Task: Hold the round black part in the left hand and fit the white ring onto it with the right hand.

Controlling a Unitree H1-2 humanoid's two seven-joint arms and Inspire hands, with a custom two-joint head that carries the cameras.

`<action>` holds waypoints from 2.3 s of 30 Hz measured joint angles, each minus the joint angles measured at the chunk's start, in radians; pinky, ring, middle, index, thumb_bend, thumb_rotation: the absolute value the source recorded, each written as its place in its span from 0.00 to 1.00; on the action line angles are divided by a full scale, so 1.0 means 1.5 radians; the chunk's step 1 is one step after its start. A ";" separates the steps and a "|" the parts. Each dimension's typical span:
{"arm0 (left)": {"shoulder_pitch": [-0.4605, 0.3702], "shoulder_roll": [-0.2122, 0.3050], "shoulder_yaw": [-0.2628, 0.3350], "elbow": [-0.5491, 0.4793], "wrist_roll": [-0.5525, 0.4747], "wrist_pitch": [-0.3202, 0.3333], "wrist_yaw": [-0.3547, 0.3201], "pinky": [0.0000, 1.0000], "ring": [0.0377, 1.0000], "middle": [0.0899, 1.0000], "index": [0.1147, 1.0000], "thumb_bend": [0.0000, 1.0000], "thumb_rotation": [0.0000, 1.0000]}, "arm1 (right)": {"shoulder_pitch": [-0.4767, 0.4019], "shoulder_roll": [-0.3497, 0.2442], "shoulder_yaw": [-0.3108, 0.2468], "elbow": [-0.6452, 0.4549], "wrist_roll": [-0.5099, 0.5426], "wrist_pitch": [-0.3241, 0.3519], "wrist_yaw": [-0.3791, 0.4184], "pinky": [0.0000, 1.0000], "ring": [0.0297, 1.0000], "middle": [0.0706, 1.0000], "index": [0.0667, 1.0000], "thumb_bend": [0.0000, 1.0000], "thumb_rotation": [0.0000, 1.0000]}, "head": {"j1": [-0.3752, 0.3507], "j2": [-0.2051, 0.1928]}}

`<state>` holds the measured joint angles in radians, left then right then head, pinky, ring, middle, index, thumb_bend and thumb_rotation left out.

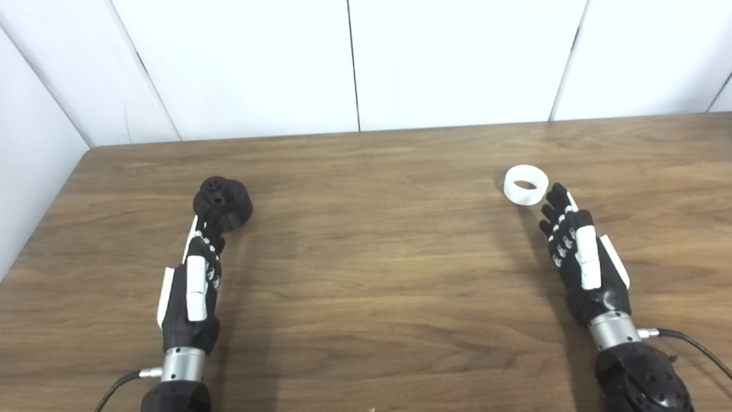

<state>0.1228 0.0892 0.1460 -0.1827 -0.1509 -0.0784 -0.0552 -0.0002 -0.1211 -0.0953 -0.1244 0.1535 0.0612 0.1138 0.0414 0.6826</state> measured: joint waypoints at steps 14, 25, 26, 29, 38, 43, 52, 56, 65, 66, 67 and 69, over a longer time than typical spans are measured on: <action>0.001 0.000 0.000 -0.004 0.001 0.000 0.002 1.00 1.00 1.00 1.00 0.66 0.98 | -0.003 -0.002 0.000 0.002 0.002 0.001 0.000 1.00 1.00 1.00 1.00 0.63 1.00 | 0.001 -0.003; -0.002 0.029 0.011 -0.049 0.076 0.051 0.019 1.00 1.00 1.00 1.00 0.71 0.92 | -0.010 -0.010 0.000 0.012 0.011 0.003 0.002 1.00 1.00 1.00 0.99 0.66 1.00 | 0.043 -0.005; -0.005 0.037 0.016 -0.051 0.083 0.059 0.022 1.00 1.00 1.00 0.98 0.72 0.84 | -0.011 -0.012 0.000 0.013 0.011 0.003 0.003 1.00 1.00 1.00 0.99 0.67 1.00 | 0.043 -0.005; -0.014 0.066 0.026 -0.066 0.148 0.096 0.035 1.00 1.00 1.00 0.96 0.72 0.74 | -0.013 -0.018 0.000 0.018 0.009 0.003 0.003 1.00 1.00 1.00 0.98 0.68 1.00 | 0.046 -0.007; -0.088 0.181 0.030 -0.080 0.330 0.173 0.045 0.99 1.00 0.98 0.90 0.88 0.46 | -0.018 -0.026 0.003 0.024 0.004 0.003 0.003 1.00 1.00 1.00 0.98 0.69 1.00 | 0.047 -0.012; -0.118 0.218 -0.001 -0.037 0.404 0.176 0.042 0.94 1.00 0.97 0.89 0.90 0.39 | -0.020 -0.028 0.004 0.026 0.003 0.003 0.003 1.00 1.00 1.00 0.97 0.70 1.00 | 0.046 -0.014; -0.169 0.281 -0.054 0.061 0.475 0.174 0.018 0.98 1.00 0.97 0.86 0.96 0.36 | -0.021 -0.028 0.003 0.026 -0.008 0.004 0.002 1.00 1.00 1.00 0.97 0.72 1.00 | 0.042 -0.017; -0.192 0.297 -0.074 0.106 0.487 0.172 0.012 1.00 1.00 0.96 0.85 0.98 0.37 | -0.021 -0.028 0.003 0.026 -0.009 0.005 0.003 1.00 1.00 1.00 0.97 0.72 1.00 | 0.041 -0.017; -0.213 0.306 -0.104 0.197 0.487 0.170 -0.009 1.00 1.00 0.95 0.84 1.00 0.42 | -0.020 -0.029 0.001 0.026 -0.009 0.005 0.003 1.00 1.00 1.00 0.97 0.72 1.00 | 0.045 -0.020; -0.216 0.307 -0.108 0.205 0.487 0.168 -0.009 1.00 1.00 0.95 0.84 1.00 0.41 | -0.020 -0.029 0.001 0.026 -0.009 0.005 0.003 1.00 1.00 1.00 0.97 0.72 1.00 | 0.045 -0.020; -0.221 0.308 -0.111 0.212 0.487 0.163 -0.009 1.00 1.00 0.95 0.84 0.98 0.41 | -0.019 -0.029 0.001 0.026 -0.009 0.005 0.003 1.00 1.00 1.00 0.97 0.72 1.00 | 0.049 -0.020; -0.233 0.311 -0.121 0.234 0.488 0.153 -0.009 1.00 1.00 0.95 0.84 0.97 0.40 | -0.019 -0.029 0.000 0.025 -0.009 0.005 0.003 1.00 1.00 1.00 0.97 0.70 1.00 | 0.051 -0.020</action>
<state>-0.2261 0.5553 -0.0361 0.1685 0.5805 0.1504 -0.0680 -0.0285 -0.1649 -0.0950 -0.0862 0.1403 0.0683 0.1177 0.1181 0.6519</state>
